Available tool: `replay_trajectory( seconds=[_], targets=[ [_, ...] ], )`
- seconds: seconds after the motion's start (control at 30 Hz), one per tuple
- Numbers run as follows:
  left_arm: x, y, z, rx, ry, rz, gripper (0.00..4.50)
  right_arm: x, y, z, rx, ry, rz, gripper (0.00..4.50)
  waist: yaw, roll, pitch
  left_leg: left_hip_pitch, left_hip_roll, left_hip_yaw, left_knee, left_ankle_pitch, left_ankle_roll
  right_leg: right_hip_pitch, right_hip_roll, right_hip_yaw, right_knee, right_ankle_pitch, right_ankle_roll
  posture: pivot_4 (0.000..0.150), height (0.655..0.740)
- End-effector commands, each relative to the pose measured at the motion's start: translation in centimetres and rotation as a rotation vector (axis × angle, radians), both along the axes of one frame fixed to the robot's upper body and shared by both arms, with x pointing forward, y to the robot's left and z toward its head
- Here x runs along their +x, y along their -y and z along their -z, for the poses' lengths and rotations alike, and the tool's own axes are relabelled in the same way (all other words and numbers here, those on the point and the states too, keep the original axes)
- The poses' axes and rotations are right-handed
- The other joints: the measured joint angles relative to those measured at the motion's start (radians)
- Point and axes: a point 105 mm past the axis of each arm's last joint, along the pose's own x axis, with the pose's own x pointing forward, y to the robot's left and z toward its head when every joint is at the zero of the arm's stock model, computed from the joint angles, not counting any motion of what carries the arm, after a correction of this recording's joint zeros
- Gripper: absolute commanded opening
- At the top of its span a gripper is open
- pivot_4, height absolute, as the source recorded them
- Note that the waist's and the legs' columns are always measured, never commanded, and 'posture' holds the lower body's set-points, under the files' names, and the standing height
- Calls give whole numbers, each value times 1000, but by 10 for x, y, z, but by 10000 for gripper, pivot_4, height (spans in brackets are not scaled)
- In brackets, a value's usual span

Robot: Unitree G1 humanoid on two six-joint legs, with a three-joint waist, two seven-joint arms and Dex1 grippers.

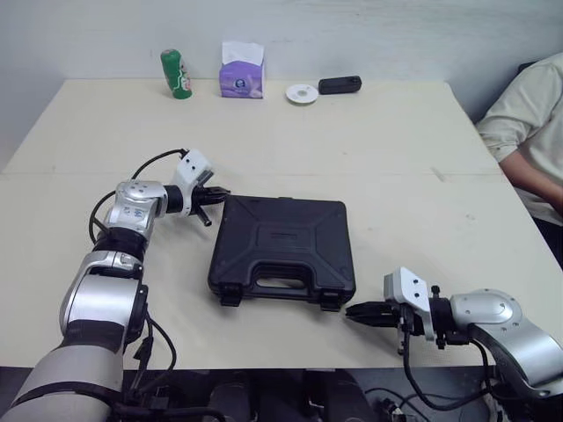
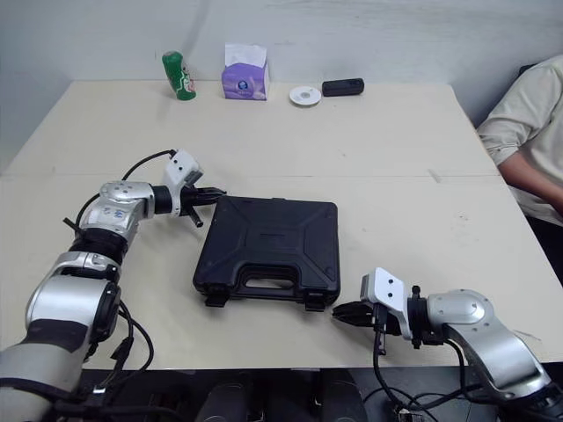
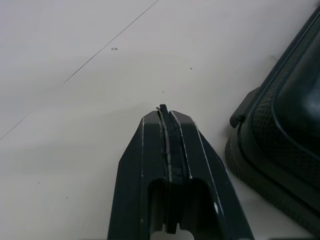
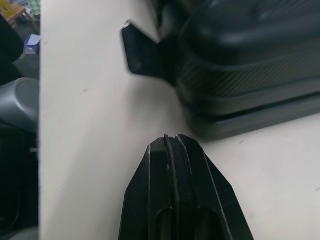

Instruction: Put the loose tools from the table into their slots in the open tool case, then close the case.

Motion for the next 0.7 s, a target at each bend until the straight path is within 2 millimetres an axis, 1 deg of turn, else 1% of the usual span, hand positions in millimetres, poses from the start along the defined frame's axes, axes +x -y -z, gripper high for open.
replay_trajectory(
  seconds=[0.03,0.17,0.3,0.4,0.53,0.7],
  targets=[
    [1,6,-12,20,45,47,340,4,-1,-5,16,30,10,0,-1,0,0,0,0,0,0,0,0,0,0,0,0,0,0,1500,7316],
    [-1,11,-11,17,45,82,340,6,-1,-5,22,34,20,0,-1,0,0,0,-2,0,0,1,1,0,-1,-1,0,0,1,1500,7316],
    [-1,13,-8,25,46,94,340,4,-2,-5,25,23,12,0,-1,0,0,0,-2,-1,0,1,2,1,-1,0,0,0,1,1500,7316],
    [-4,14,-7,39,54,124,340,9,-1,-5,11,47,22,0,-1,0,0,0,-2,-1,0,1,2,1,-1,0,0,0,1,1500,7316],
    [-16,14,2,72,51,212,340,15,-3,-9,3,76,16,0,-5,0,0,0,-2,-1,1,1,2,1,-1,0,1,1,1,1500,7316],
    [-39,7,16,136,16,347,340,23,-7,-12,-12,117,-5,0,-17,0,0,0,-2,-1,1,1,2,1,-2,0,1,0,1,1500,7316]
  ],
)
